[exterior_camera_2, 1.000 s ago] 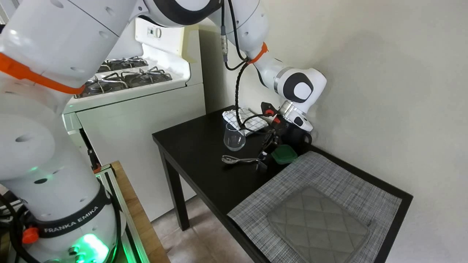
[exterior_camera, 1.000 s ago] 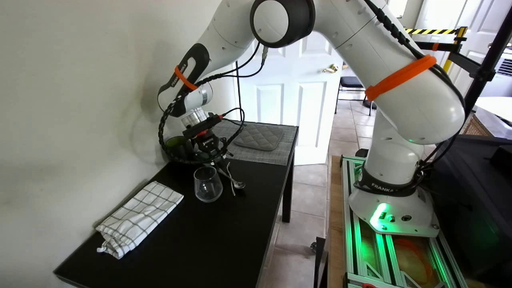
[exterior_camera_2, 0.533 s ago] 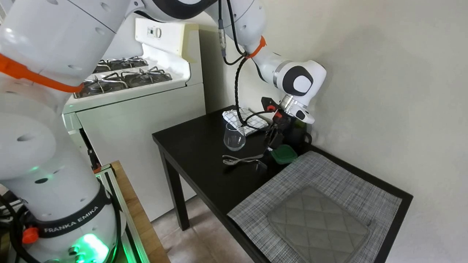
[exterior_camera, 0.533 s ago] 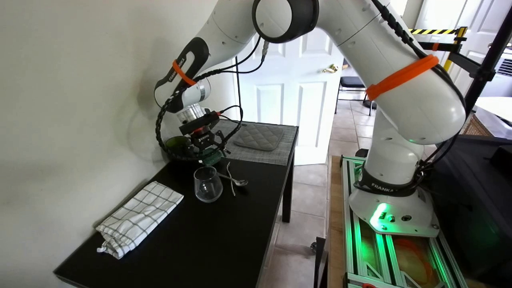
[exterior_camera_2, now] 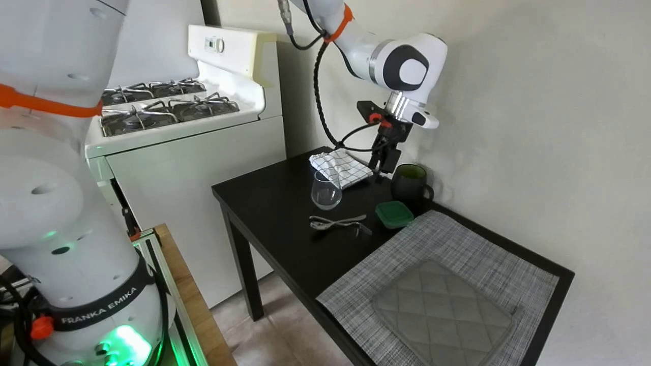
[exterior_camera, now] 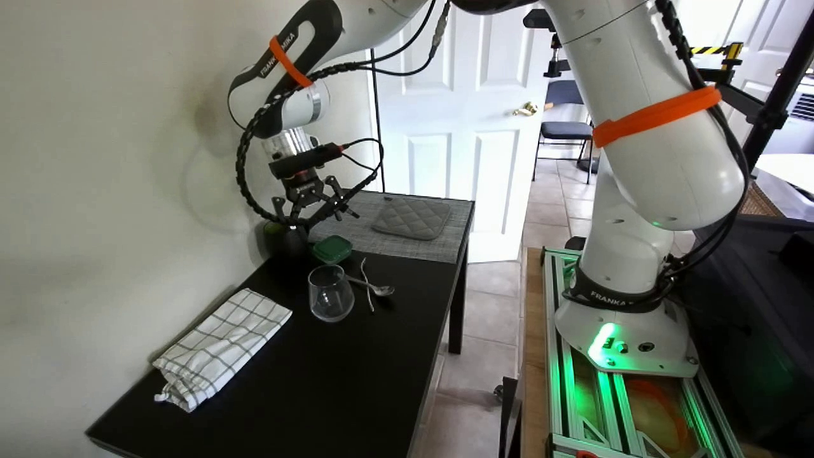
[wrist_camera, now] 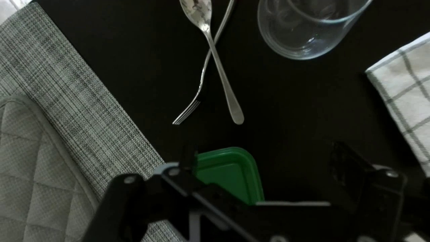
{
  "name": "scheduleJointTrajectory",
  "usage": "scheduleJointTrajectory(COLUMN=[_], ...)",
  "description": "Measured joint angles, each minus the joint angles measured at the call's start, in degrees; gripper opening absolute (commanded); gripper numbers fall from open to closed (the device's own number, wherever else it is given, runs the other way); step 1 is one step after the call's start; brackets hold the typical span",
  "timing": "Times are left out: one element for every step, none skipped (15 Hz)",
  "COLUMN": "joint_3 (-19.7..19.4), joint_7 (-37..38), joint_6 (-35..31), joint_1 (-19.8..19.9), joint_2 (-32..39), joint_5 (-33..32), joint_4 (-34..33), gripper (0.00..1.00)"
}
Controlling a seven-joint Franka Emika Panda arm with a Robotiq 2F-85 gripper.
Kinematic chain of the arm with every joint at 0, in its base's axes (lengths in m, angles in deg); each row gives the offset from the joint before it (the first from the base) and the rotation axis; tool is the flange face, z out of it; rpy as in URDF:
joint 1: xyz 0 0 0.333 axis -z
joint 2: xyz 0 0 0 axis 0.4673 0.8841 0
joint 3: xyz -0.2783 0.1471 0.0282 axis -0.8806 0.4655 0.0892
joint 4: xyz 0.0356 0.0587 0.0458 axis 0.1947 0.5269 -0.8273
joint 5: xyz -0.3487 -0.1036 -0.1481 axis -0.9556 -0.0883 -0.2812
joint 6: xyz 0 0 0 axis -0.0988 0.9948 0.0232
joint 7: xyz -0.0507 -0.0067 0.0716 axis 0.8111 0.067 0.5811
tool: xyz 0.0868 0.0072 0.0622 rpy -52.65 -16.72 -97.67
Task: Take the fork and spoon out of the glass cup
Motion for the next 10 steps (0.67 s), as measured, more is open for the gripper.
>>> scheduleJointTrajectory(joint_3=[0.2,0.5,0.7,0.9,1.0,1.2,1.3,1.4,1.5,1.6], joint_7=[-0.5,-1.0,-1.6,-2.1,-2.5,-3.1,-3.6,-4.3,-4.9,-5.6], joint_6=[0.0,0.0,0.0,0.0,0.0,0.0,0.0,0.0,0.0,0.0], joint_1=[-0.1,-0.1,-0.1,-0.1,-0.1,-0.1,-0.1,-0.1,-0.1,0.0], joint_2=[-2.0,-4.0,-5.8,-7.6,-9.3,-10.9,-12.4,-13.8,-15.1,-16.3], joint_5=[-0.5,-1.0,-1.4,-1.9,-2.3,-2.7,-3.1,-3.5,-3.8,-4.1], joint_4=[1.1,2.0,3.0,4.0,4.9,5.8,6.7,7.5,8.3,9.1], gripper=[1.00,1.00,1.00,1.00,1.00,1.00,1.00,1.00,1.00,1.00])
